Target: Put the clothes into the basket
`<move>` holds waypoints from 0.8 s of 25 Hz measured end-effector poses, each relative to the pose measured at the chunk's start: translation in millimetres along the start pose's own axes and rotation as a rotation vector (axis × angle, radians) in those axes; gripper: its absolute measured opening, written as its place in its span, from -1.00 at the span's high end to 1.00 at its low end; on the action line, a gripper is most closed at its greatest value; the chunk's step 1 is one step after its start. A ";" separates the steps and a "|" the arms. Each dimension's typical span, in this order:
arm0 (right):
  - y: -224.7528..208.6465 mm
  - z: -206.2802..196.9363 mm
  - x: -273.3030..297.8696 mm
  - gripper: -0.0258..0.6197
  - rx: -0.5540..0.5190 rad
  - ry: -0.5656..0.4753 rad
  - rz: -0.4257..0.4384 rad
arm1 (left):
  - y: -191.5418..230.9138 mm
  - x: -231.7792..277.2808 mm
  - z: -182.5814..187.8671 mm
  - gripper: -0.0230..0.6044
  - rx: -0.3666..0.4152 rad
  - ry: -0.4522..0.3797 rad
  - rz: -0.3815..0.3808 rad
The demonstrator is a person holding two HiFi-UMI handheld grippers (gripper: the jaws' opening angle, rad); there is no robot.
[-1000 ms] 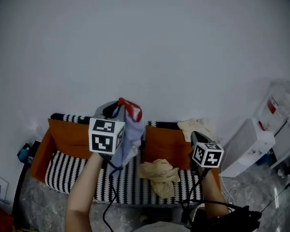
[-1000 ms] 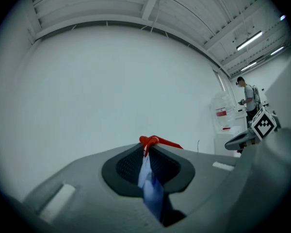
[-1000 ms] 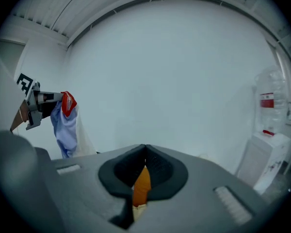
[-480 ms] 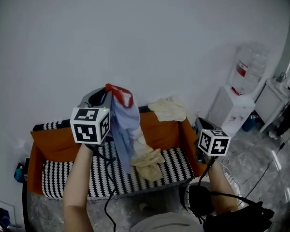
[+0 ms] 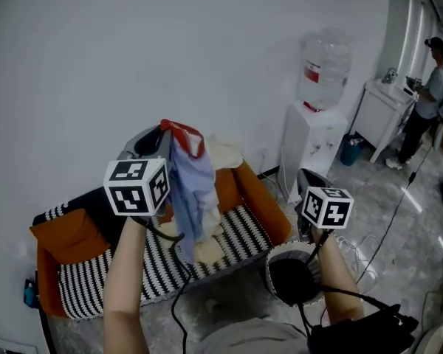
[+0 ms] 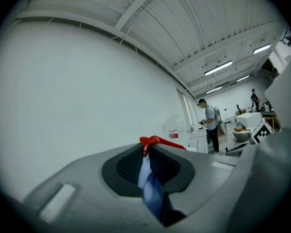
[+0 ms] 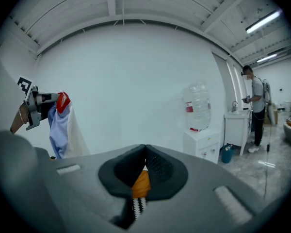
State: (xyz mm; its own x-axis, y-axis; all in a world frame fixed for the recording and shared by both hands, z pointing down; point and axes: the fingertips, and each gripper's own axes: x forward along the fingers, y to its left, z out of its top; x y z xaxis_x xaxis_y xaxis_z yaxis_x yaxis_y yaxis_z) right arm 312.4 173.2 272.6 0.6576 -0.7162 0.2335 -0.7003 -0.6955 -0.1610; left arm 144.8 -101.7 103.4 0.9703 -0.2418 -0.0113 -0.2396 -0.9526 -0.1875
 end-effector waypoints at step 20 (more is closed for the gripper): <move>-182.7 -31.7 -193.6 0.91 0.178 -0.104 -0.445 | -271.8 66.9 58.1 0.79 0.069 -0.071 -0.503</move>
State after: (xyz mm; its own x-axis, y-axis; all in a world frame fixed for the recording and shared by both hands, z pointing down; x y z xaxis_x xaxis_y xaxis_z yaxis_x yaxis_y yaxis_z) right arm 304.2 440.8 287.2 0.9130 -0.3425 0.2217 -0.2920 -0.9281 -0.2311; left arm 276.9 151.7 96.6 0.9653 0.2594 0.0306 0.2586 -0.9327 -0.2515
